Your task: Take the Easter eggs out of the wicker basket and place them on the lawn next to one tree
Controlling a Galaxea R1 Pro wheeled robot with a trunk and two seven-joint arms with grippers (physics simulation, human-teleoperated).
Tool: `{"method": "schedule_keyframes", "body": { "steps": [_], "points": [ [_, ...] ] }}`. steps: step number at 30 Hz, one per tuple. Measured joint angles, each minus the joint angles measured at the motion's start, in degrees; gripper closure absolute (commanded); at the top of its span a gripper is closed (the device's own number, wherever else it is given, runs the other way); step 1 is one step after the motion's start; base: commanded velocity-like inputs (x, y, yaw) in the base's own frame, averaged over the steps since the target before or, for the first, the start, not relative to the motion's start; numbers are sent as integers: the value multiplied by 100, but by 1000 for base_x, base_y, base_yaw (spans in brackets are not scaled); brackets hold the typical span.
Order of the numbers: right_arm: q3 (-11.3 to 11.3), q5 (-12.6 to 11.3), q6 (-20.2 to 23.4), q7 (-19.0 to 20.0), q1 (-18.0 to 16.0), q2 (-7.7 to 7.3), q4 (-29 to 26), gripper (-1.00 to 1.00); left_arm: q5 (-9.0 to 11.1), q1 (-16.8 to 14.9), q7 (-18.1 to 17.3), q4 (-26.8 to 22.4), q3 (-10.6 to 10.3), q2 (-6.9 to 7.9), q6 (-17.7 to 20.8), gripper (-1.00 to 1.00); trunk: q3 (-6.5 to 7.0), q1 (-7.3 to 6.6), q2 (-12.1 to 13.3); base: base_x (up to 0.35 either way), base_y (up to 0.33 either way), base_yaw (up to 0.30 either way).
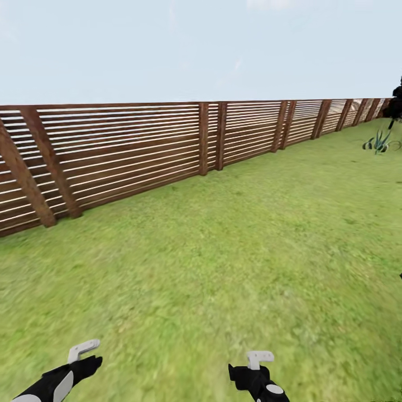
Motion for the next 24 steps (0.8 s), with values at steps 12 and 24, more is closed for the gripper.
{"method": "schedule_keyframes", "body": {
  "steps": [12,24],
  "points": [
    [1,1,-1,0,0,0,1,-100,0,0,1,0,0,0,0,-100,0,0,0,323,106,-279],
    [1,1,-1,0,0,0,1,-100,4,0,0,-1,0,0,1,-100,0,0,0,294,161,-237]
  ]
}}
